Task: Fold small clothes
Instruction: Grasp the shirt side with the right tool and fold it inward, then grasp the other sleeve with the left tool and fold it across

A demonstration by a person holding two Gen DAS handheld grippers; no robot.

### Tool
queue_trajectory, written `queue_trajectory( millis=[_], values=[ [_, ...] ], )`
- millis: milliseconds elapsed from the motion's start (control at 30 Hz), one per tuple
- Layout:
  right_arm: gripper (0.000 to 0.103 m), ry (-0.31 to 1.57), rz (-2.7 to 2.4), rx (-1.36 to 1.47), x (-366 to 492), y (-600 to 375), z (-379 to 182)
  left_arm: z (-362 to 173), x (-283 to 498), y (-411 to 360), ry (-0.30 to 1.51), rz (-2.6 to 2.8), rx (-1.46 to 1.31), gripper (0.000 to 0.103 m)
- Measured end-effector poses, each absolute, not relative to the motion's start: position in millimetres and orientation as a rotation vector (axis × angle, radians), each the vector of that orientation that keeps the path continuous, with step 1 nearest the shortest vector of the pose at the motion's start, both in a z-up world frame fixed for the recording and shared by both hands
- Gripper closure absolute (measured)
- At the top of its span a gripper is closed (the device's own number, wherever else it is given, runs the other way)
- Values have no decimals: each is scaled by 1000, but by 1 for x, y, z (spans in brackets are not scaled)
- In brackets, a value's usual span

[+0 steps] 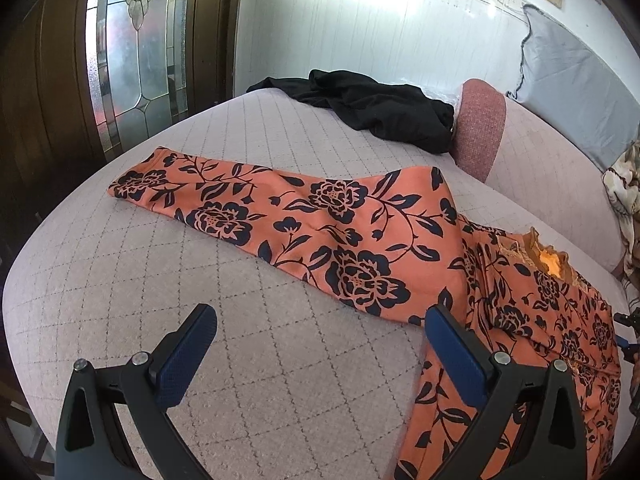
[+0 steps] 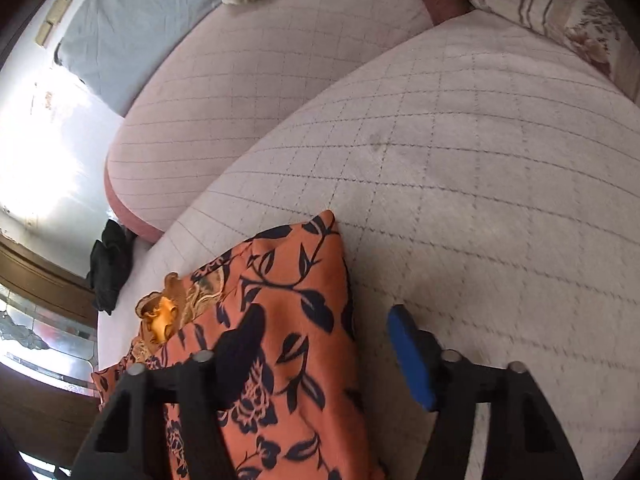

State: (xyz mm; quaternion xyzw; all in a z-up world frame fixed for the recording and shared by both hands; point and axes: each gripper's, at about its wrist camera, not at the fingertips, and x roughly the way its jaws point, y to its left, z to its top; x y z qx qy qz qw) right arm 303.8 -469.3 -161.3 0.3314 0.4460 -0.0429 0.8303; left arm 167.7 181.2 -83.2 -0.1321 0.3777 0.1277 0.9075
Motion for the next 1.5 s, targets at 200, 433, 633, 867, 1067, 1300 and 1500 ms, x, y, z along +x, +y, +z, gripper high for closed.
queue_trajectory(
  millis=[200, 433, 633, 867, 1067, 1300, 1500],
  values=[
    [77, 963, -57, 698, 331, -473, -171, -88, 175, 173, 799, 244, -251, 0],
    [95, 833, -91, 437, 319, -437, -121, -86, 175, 171, 789, 238, -252, 0],
    [85, 889, -181, 478, 315, -444, -154, -85, 175, 170, 794, 231, -245, 0],
    [81, 800, -30, 438, 265, -391, -103, -85, 173, 180, 796, 221, -318, 0],
    [20, 979, -14, 522, 255, -385, -147, -95, 166, 214, 836, 185, -525, 0],
    [20, 853, 79, 375, 185, -333, -90, -80, 173, 334, 692, 198, -831, 0],
    [20, 871, 112, 377, 131, -295, -121, -118, 209, 433, 694, 349, -1041, 2]
  ],
)
